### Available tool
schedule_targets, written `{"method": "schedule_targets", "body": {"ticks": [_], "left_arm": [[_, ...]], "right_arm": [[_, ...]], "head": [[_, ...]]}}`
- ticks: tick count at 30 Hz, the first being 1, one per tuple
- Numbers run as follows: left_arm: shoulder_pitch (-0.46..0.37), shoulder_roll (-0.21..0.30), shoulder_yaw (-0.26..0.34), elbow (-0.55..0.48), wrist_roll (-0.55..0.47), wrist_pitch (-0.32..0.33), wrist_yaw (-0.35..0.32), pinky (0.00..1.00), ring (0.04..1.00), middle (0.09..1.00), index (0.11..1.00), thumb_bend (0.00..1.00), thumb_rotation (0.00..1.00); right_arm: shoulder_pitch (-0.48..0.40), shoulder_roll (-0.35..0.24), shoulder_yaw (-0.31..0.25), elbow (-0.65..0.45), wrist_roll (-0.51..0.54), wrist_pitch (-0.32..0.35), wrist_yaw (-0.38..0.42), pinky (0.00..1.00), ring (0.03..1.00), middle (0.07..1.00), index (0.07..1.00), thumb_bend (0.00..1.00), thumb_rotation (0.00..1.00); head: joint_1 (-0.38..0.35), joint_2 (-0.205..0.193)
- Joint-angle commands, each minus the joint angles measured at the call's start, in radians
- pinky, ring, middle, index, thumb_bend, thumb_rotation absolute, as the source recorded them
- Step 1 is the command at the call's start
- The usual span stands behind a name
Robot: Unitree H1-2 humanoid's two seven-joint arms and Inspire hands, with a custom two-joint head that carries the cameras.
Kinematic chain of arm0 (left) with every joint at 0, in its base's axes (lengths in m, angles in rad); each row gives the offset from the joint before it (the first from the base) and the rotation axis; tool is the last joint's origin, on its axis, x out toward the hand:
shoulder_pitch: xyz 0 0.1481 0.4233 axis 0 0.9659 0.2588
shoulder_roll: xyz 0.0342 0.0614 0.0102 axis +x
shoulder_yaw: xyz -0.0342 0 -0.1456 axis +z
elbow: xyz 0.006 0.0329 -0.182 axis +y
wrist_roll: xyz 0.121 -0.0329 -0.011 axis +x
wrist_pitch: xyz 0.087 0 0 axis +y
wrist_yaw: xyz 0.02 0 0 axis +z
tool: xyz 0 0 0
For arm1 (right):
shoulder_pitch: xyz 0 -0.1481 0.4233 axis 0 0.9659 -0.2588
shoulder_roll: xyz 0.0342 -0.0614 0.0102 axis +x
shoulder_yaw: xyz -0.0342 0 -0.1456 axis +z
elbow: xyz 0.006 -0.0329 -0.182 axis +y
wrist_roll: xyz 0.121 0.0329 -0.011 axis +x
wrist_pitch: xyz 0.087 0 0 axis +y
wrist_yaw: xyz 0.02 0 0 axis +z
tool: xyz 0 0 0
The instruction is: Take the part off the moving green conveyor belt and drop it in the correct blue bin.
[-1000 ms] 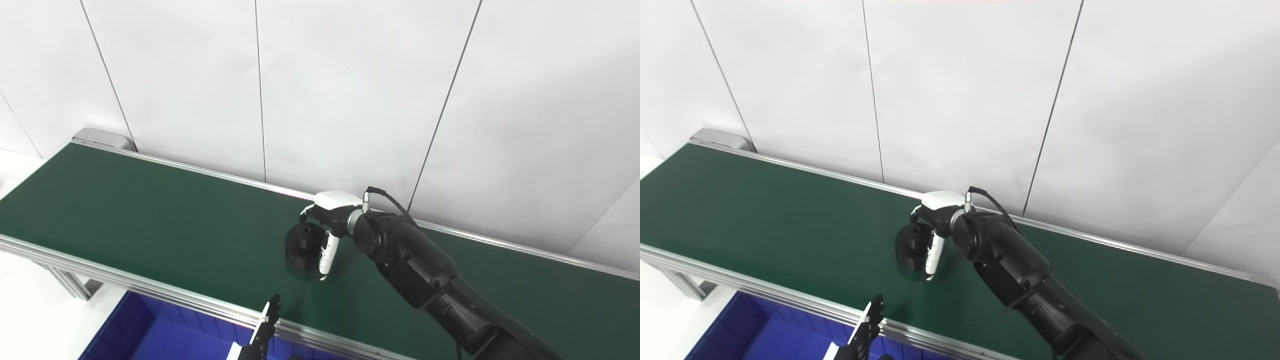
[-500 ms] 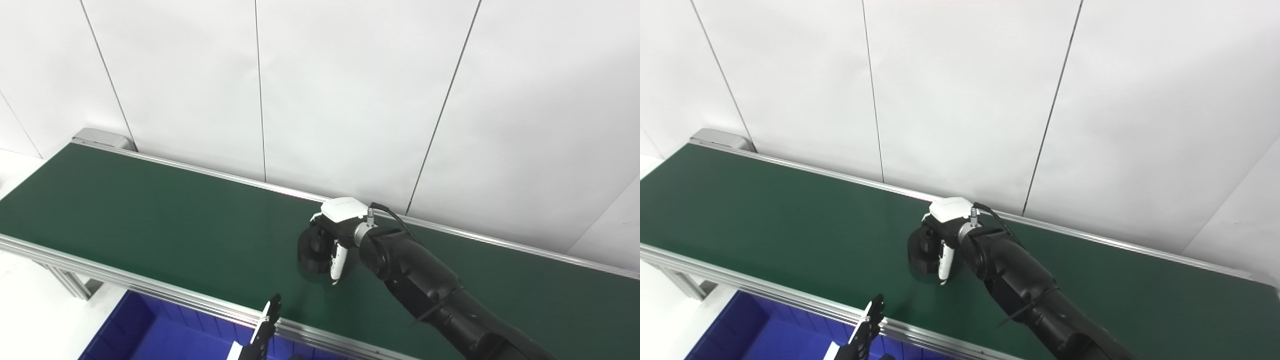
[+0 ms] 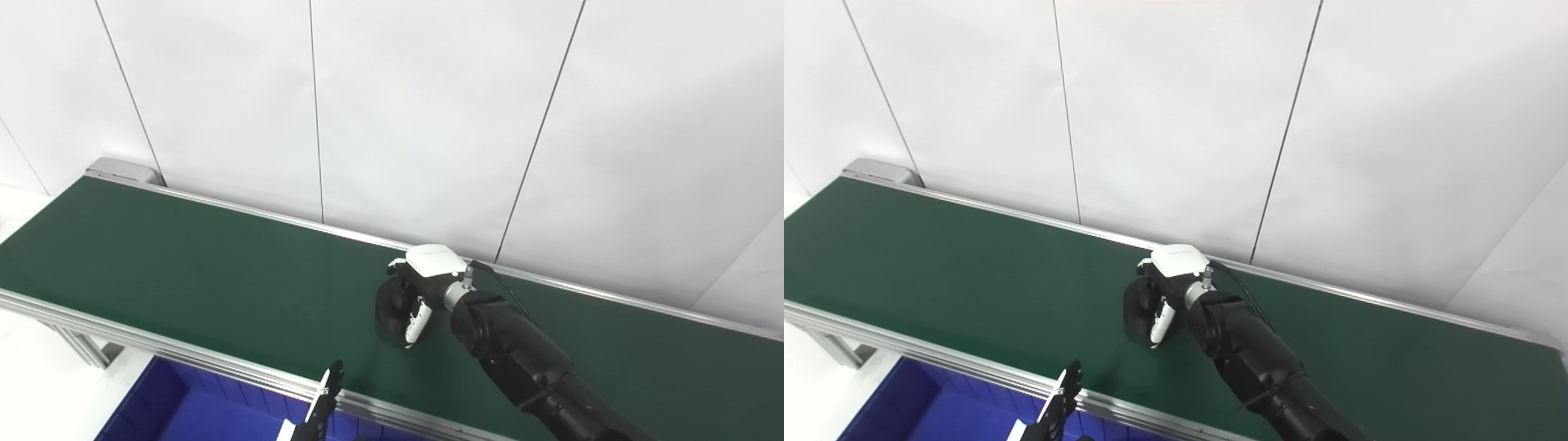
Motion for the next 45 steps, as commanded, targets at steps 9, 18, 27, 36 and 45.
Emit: {"method": "schedule_targets", "body": {"ticks": [9, 18, 27, 36, 45], "left_arm": [[0.034, -0.141, -0.134, -0.029, 0.008, -0.010, 0.009, 0.91, 0.987, 1.000, 1.000, 0.56, 0.87], [0.033, -0.138, -0.135, -0.031, 0.012, -0.008, 0.005, 0.92, 0.993, 1.000, 1.000, 0.56, 0.86], [0.030, -0.137, -0.130, -0.032, 0.002, -0.006, 0.000, 0.93, 0.995, 1.000, 1.000, 0.53, 0.86], [0.030, -0.139, -0.126, -0.033, -0.001, -0.005, 0.002, 0.93, 0.991, 1.000, 1.000, 0.53, 0.87], [0.032, -0.134, -0.121, -0.041, -0.012, -0.011, 0.001, 0.93, 0.997, 1.000, 1.000, 0.48, 0.88]], "right_arm": [[-0.037, 0.036, -0.005, -0.039, 0.019, -0.071, 0.025, 0.45, 0.619, 0.816, 0.818, 0.90, 0.10], [-0.060, 0.035, 0.023, 0.085, -0.008, -0.098, 0.029, 0.36, 0.437, 0.467, 0.538, 0.55, 0.00], [-0.067, 0.035, 0.026, 0.095, -0.008, -0.082, 0.036, 0.34, 0.431, 0.508, 0.493, 0.52, 0.00], [-0.057, 0.036, 0.008, 0.047, -0.001, -0.093, 0.040, 0.35, 0.424, 0.504, 0.502, 0.52, 0.00], [-0.061, -0.015, -0.004, -0.171, 0.004, -0.101, 0.146, 0.37, 0.430, 0.504, 0.497, 0.52, 0.00]], "head": [[0.003, 0.004], [-0.001, 0.008], [-0.004, 0.007], [-0.010, 0.010], [-0.024, 0.019]]}}
